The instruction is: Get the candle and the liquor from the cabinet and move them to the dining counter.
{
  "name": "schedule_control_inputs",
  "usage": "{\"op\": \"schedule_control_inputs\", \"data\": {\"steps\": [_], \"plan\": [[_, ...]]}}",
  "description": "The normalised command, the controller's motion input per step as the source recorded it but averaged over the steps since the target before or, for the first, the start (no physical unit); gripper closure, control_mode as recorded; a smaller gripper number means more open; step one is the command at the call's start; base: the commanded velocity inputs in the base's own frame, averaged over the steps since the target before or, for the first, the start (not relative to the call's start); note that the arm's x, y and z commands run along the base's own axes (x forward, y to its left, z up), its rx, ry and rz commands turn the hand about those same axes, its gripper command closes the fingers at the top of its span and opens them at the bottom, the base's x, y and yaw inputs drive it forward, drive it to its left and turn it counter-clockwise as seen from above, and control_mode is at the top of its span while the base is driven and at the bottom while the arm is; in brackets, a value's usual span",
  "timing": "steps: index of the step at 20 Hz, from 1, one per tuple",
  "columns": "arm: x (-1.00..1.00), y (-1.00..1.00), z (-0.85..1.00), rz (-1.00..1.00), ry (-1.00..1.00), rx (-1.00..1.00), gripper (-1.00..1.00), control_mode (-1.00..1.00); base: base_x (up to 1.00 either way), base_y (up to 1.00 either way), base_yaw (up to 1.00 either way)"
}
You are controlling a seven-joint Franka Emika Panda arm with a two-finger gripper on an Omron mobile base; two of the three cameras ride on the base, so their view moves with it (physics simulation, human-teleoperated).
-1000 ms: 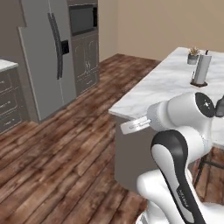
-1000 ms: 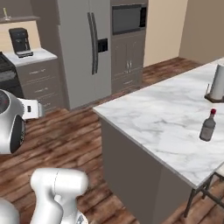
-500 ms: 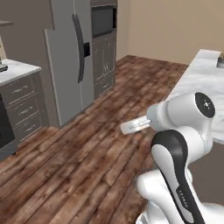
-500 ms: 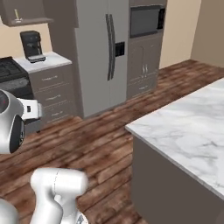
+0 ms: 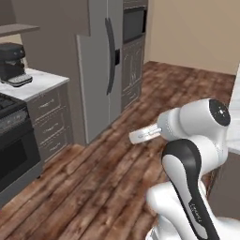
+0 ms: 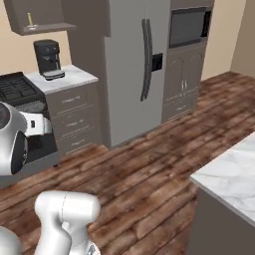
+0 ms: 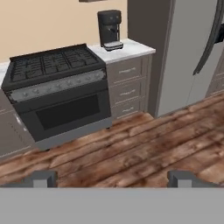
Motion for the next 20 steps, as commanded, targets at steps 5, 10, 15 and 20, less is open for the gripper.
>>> {"op": "schedule_control_inputs", "data": {"steps": [5,10,15,20], "plan": [[0.0,0.0,0.0,0.0,0.0,0.0,-1.0,1.0,0.67,0.97,0.0],[0.0,0.0,0.0,0.0,0.0,0.0,-1.0,1.0,0.77,0.75,0.04],[0.0,0.0,0.0,0.0,0.0,0.0,-1.0,1.0,0.87,0.6,0.16],[0.0,0.0,0.0,0.0,0.0,0.0,-1.0,1.0,0.68,0.18,0.28]]}}
